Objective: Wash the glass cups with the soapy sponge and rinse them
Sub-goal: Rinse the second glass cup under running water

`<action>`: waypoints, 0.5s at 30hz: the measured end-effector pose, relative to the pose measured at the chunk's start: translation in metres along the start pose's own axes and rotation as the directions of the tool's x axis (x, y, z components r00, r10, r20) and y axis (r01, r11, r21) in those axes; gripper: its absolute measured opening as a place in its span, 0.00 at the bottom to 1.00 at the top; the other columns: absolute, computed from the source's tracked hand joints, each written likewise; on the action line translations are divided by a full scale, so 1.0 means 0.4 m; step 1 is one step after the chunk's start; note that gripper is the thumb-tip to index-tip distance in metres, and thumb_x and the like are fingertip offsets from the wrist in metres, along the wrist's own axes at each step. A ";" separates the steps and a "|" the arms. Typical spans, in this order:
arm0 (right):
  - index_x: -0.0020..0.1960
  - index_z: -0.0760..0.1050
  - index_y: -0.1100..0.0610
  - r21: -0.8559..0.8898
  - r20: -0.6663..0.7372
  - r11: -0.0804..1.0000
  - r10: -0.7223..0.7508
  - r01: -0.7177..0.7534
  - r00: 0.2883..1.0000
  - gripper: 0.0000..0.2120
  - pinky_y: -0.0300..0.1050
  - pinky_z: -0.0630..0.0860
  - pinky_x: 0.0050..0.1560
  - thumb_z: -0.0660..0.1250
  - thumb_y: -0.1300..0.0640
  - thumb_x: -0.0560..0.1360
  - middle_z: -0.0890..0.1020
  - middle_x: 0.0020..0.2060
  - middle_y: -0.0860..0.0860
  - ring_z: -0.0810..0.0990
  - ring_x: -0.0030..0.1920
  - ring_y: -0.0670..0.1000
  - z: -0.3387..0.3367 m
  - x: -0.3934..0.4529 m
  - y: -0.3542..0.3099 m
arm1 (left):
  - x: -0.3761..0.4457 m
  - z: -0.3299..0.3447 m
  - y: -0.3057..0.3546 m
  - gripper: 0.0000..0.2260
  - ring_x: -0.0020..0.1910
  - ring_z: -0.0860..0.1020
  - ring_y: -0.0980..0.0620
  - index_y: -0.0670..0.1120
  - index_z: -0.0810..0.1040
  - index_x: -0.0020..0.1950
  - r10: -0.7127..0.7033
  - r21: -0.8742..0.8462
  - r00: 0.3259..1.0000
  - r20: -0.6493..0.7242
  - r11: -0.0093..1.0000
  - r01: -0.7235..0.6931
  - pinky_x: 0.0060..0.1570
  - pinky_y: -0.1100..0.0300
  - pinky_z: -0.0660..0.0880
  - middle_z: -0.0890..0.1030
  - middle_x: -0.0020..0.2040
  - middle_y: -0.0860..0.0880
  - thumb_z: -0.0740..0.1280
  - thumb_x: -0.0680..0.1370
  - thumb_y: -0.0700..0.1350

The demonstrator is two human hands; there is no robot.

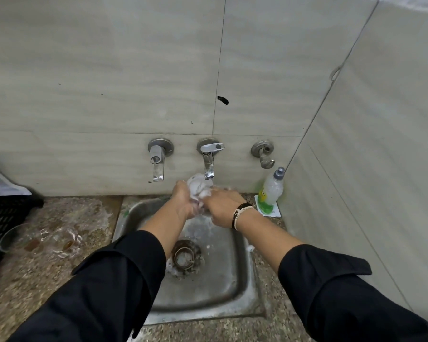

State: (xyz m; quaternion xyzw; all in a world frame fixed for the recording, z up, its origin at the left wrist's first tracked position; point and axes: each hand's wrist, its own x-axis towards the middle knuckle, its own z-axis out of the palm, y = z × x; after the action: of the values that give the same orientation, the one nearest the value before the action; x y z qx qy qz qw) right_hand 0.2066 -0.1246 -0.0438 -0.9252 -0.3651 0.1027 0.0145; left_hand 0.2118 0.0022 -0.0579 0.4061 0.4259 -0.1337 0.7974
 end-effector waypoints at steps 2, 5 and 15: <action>0.61 0.74 0.52 -0.032 0.013 0.999 0.042 -0.041 0.999 0.15 0.57 0.72 0.63 0.64 0.56 0.75 0.77 0.62 0.56 0.73 0.67 0.57 -0.008 0.005 -0.005 | -0.009 0.008 -0.005 0.26 0.47 0.84 0.40 0.41 0.83 0.55 0.005 -0.013 1.000 0.022 1.000 -0.005 0.47 0.46 0.83 0.85 0.48 0.39 0.49 0.82 0.53; 0.58 0.74 0.55 0.045 -0.009 0.999 0.006 -0.005 1.000 0.14 0.54 0.74 0.60 0.64 0.59 0.73 0.77 0.60 0.57 0.74 0.64 0.58 -0.010 0.007 -0.019 | 0.029 0.010 -0.005 0.25 0.56 0.83 0.38 0.41 0.82 0.60 0.033 -0.012 0.999 -0.002 0.999 -0.033 0.61 0.42 0.78 0.85 0.56 0.37 0.51 0.80 0.52; 0.59 0.75 0.55 0.069 0.009 0.998 0.001 -0.002 1.000 0.14 0.52 0.76 0.56 0.67 0.56 0.74 0.78 0.59 0.56 0.76 0.61 0.58 -0.011 0.035 -0.007 | 0.005 0.015 -0.026 0.22 0.46 0.85 0.42 0.44 0.83 0.57 0.037 -0.012 0.998 0.043 0.999 -0.037 0.43 0.51 0.83 0.86 0.48 0.39 0.50 0.82 0.49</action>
State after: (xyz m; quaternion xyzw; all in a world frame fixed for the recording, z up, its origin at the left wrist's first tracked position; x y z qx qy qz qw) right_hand 0.2157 -0.1127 -0.0417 -0.9239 -0.3607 0.1192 0.0446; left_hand 0.2107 -0.0088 -0.0633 0.4064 0.4016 -0.1253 0.8111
